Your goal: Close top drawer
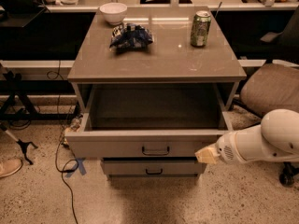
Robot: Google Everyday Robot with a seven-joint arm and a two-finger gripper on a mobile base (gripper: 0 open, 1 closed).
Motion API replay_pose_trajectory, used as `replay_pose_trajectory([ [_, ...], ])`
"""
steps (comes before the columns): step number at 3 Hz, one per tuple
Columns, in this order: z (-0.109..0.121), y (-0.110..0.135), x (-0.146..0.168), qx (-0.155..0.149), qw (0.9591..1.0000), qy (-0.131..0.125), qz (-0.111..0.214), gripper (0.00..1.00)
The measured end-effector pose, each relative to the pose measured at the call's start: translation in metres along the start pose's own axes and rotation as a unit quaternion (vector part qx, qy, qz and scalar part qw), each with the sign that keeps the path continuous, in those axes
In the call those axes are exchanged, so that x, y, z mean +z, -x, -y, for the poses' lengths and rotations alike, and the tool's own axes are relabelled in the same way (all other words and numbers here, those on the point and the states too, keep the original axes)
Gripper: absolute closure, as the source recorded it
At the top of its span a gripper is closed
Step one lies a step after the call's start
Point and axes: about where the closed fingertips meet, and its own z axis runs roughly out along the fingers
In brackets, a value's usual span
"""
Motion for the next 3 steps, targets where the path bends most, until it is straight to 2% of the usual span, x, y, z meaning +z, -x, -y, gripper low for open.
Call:
replay_pose_trajectory([
  [1, 0.021, 0.051, 0.015, -0.012, 0.9988, -0.015, 0.044, 1.00],
  [2, 0.026, 0.071, 0.022, -0.018, 0.9979, -0.019, 0.060, 1.00],
  [3, 0.034, 0.117, 0.039, -0.034, 0.9953, -0.022, 0.088, 1.00],
])
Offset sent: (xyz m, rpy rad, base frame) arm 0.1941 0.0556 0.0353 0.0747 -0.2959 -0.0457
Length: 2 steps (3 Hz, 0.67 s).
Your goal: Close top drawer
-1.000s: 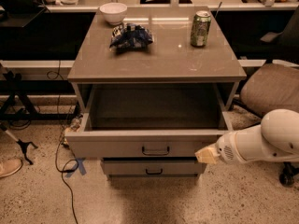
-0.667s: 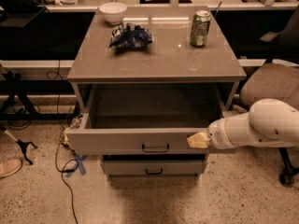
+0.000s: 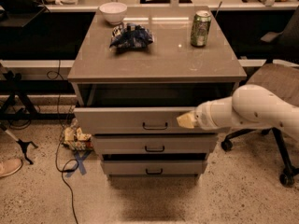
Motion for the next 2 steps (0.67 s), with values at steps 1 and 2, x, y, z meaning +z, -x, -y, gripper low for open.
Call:
replay_pose_trajectory([
  [1, 0.0054, 0.0428, 0.0306, -0.015, 0.9995, 0.002, 0.028, 1.00],
  [2, 0.0056, 0.0448, 0.0320, -0.016, 0.9994, 0.002, 0.029, 1.00],
])
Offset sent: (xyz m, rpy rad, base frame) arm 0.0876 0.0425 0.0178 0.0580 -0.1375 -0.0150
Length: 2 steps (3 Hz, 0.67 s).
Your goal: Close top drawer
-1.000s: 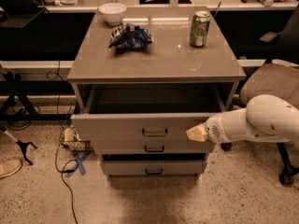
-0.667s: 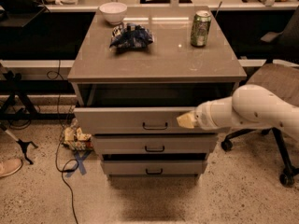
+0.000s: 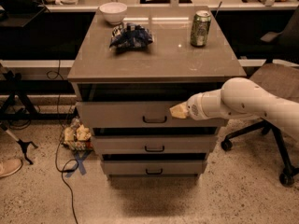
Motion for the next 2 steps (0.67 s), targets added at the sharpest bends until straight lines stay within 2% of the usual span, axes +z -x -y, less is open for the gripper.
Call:
replay_pose_trajectory([
  [1, 0.008, -0.015, -0.022, 0.018, 0.9994, -0.022, 0.018, 1.00],
  [2, 0.011, -0.055, -0.070, 0.056, 0.9959, -0.053, 0.047, 1.00],
])
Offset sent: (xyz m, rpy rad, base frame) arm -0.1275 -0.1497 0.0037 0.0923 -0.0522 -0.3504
